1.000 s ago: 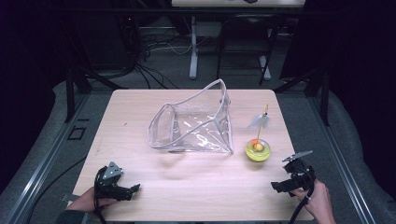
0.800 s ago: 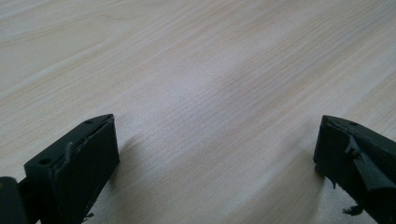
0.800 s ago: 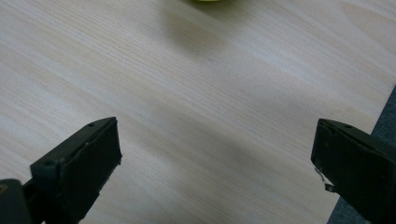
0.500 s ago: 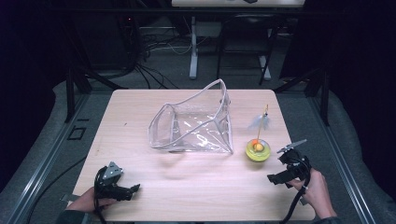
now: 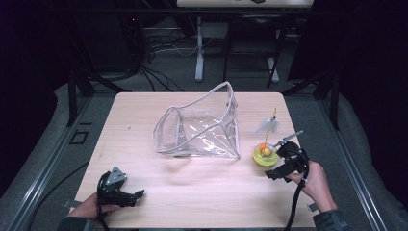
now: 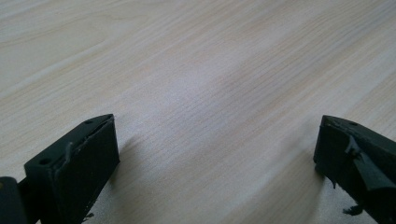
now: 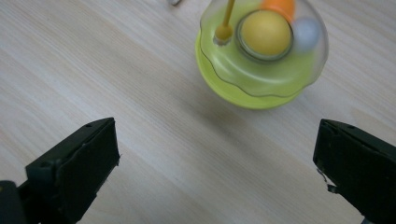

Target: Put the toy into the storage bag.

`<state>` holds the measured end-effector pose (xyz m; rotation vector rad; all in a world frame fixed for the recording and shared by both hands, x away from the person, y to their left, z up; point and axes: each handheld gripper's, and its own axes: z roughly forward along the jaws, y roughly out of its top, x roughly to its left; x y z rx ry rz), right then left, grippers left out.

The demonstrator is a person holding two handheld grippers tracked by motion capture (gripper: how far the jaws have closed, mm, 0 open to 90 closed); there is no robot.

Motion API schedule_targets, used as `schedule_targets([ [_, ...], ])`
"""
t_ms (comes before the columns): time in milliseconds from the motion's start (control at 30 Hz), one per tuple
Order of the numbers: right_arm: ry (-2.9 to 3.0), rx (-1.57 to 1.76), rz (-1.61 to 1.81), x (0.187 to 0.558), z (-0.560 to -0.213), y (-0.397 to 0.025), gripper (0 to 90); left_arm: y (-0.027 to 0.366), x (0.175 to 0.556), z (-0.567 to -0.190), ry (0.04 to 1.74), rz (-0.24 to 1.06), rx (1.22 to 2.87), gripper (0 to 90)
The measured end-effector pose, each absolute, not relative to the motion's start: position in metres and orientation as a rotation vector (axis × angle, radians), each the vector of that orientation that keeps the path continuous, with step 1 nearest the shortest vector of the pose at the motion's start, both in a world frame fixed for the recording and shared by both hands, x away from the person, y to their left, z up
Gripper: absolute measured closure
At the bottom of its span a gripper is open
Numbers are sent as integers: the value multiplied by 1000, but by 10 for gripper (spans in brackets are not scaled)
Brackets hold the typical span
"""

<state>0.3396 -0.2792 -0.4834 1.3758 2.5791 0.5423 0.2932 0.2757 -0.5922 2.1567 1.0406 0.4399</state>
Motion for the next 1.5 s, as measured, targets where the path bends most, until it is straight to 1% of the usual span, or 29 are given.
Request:
schedule_targets([
  [67,2553,1374,599,342,-481,-277,8,276,293,-592,1041,440,2157,0],
  [367,2535,1378,659,358,-469,-271,2,276,293,-592,1041,440,2157,0],
  [500,2526,1373,656,365,-462,-272,32,276,293,-592,1040,440,2157,0],
  [533,2536,1353,639,369,-457,-271,61,276,293,-592,1040,440,2157,0],
  [600,2534,1349,646,370,-455,-269,78,276,293,-592,1041,440,2157,0],
  [700,2532,1305,651,374,-446,-264,147,276,293,-592,1041,440,2156,0],
  [733,2533,1292,632,375,-444,-263,150,276,293,-592,1041,440,2157,0],
  [767,2534,1284,618,377,-442,-261,171,276,293,-592,1041,440,2157,0],
  [800,2536,1283,626,379,-441,-260,222,276,293,-592,1041,440,2157,0],
  [833,2536,1283,626,379,-441,-260,222,276,293,-592,1041,440,2157,0],
  [933,2540,1267,602,384,-436,-258,309,276,293,-592,1041,440,2157,0],
  [1000,2546,1263,592,385,-434,-257,344,276,293,-592,1040,440,2157,0],
  [1033,2546,1263,592,385,-434,-257,344,276,293,-592,1040,440,2157,0],
  [1067,2549,1256,585,387,-431,-257,389,276,293,-592,1040,440,2157,0],
  [1167,2525,1257,590,388,-430,-256,459,276,293,-592,1041,440,2156,0],
  [1233,2528,1251,601,388,-430,-256,474,276,293,-592,1041,440,2157,0],
  [1267,2504,1258,607,388,-430,-256,505,276,293,-592,1040,440,2157,0],
  [1300,2504,1258,607,388,-430,-256,505,276,293,-592,1040,440,2157,0],
  [1333,2490,1267,640,389,-431,-256,543,276,293,-592,1041,440,2157,0],
  [1367,2490,1267,640,389,-431,-256,543,276,293,-592,1041,440,2157,0],
  [1400,2492,1268,648,390,-431,-257,584,276,293,-592,1040,440,2157,0],
  [1433,2492,1268,648,390,-431,-257,584,276,293,-592,1040,440,2157,0],
  [1500,2519,1260,620,393,-431,-257,639,276,293,-592,1040,440,2157,0],
])
